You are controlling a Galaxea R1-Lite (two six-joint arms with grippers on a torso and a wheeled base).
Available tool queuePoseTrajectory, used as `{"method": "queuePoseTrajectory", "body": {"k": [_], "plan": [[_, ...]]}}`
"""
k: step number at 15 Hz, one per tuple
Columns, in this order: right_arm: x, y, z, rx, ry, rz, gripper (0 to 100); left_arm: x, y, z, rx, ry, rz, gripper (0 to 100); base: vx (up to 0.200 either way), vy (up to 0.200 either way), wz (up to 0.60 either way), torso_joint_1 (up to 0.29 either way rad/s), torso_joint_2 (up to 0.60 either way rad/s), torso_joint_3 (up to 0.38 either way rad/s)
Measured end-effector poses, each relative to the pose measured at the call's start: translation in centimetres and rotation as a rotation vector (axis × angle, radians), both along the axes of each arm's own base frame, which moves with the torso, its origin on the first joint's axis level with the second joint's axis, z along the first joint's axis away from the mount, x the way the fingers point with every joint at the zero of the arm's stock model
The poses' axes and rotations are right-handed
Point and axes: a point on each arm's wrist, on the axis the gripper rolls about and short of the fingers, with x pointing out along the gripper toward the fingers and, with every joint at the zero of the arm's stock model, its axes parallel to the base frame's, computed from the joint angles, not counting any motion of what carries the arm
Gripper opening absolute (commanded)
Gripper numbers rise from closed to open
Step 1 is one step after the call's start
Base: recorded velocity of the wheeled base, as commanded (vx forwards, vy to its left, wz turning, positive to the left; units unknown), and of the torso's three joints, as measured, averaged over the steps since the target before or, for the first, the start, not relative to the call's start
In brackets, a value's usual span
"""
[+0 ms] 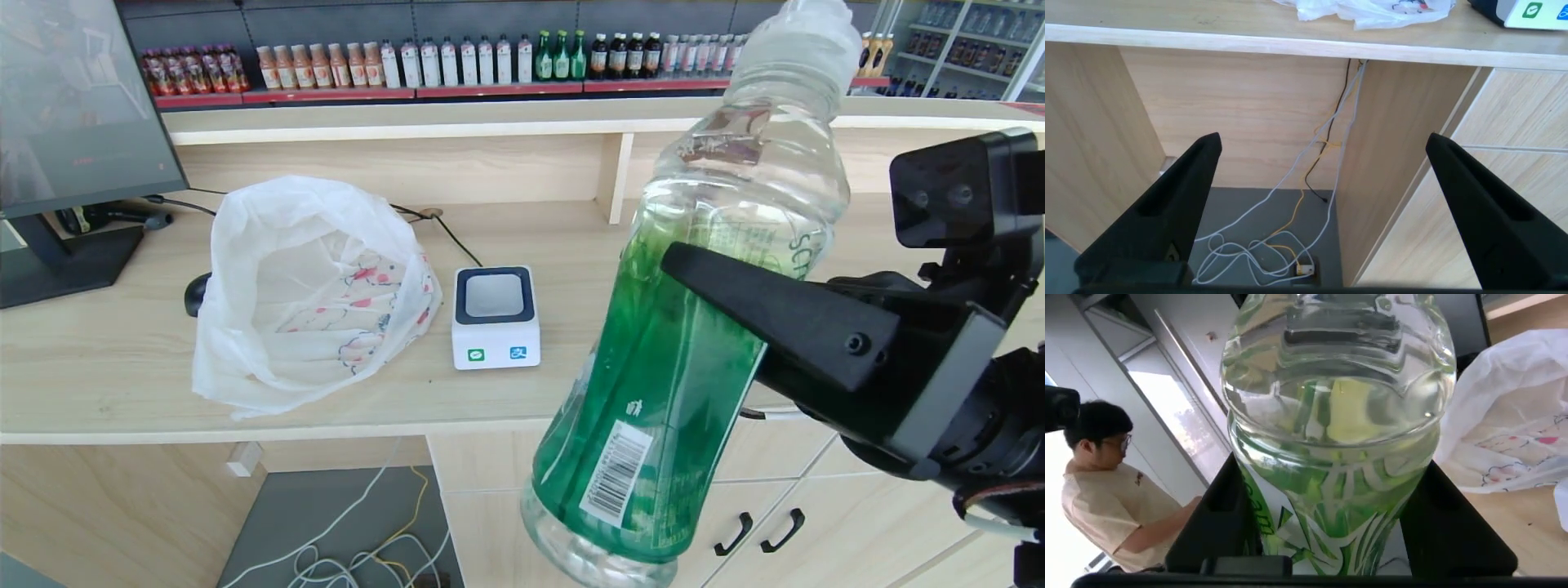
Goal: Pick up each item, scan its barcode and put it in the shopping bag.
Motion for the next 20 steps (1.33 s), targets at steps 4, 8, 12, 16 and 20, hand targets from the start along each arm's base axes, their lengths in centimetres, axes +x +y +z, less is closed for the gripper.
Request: {"method": "queuePoseTrajectory", "body": {"k": [4,8,12,16,20], "plan": [[-0.6,-0.6,-2.5,-0.107,-0.080,-0.078,0,0.0,0.0,0.0,0.000,0.000,0.000,100,0.000,0.000,0.00,0.000,0.00,0.000],[0.2,-0.9,-3.5,-0.173,-0.210,-0.267,0,0.0,0.0,0.0,0.000,0.000,0.000,100,0.000,0.000,0.00,0.000,0.00,0.000],[1.3,-0.8,-3.8,-0.234,-0.315,-0.558,0,0.0,0.0,0.0,0.000,0.000,0.000,100,0.000,0.000,0.00,0.000,0.00,0.000],[1.6,-0.8,-3.8,-0.295,-0.343,-0.813,0,0.0,0.0,0.0,0.000,0.000,0.000,100,0.000,0.000,0.00,0.000,0.00,0.000],[0.6,0.0,-3.8,-0.317,-0.269,-1.007,0,0.0,0.0,0.0,0.000,0.000,0.000,100,0.000,0.000,0.00,0.000,0.00,0.000]]}}
